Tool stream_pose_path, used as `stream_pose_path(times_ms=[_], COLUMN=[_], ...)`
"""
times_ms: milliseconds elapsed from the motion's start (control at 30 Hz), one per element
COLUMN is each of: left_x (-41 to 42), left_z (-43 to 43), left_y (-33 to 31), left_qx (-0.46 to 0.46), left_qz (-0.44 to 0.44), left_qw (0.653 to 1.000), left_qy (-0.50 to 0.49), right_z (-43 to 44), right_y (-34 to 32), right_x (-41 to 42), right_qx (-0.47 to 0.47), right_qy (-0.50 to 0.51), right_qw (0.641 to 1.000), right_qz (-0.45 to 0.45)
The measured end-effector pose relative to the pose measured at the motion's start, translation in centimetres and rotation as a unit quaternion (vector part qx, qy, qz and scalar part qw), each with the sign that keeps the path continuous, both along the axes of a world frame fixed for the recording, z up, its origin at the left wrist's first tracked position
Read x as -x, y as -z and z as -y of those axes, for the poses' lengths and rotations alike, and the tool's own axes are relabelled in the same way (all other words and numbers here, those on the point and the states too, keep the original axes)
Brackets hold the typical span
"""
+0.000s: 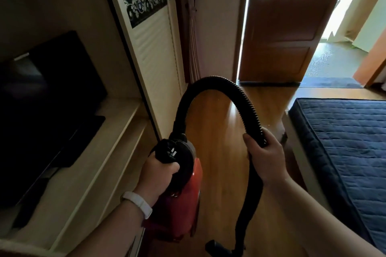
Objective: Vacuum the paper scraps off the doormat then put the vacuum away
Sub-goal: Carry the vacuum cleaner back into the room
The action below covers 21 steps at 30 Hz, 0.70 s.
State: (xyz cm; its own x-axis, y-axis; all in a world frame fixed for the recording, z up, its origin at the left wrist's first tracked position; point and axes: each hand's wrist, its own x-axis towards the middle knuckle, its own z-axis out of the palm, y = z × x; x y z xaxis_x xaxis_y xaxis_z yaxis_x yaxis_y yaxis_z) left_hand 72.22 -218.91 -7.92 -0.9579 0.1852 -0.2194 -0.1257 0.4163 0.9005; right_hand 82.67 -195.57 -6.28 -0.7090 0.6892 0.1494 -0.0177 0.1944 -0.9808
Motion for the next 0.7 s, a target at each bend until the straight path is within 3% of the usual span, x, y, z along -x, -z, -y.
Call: stream_pose_path(times_ms=[467, 700], left_x=[18.3, 30.5], left_z=[-12.8, -21.6], left_y=[0.1, 2.1], left_qx=[-0.041, -0.028], left_qz=[-0.001, 0.025], left_qw=[0.999, 0.995], left_qy=[0.033, 0.098], right_z=[-11.3, -18.9], right_y=[-0.3, 0.7], right_x=[15.9, 26.1], right_qx=[-0.030, -0.051], right_qy=[0.041, 0.144], right_qw=[0.999, 0.985], right_qz=[0.020, 0.079])
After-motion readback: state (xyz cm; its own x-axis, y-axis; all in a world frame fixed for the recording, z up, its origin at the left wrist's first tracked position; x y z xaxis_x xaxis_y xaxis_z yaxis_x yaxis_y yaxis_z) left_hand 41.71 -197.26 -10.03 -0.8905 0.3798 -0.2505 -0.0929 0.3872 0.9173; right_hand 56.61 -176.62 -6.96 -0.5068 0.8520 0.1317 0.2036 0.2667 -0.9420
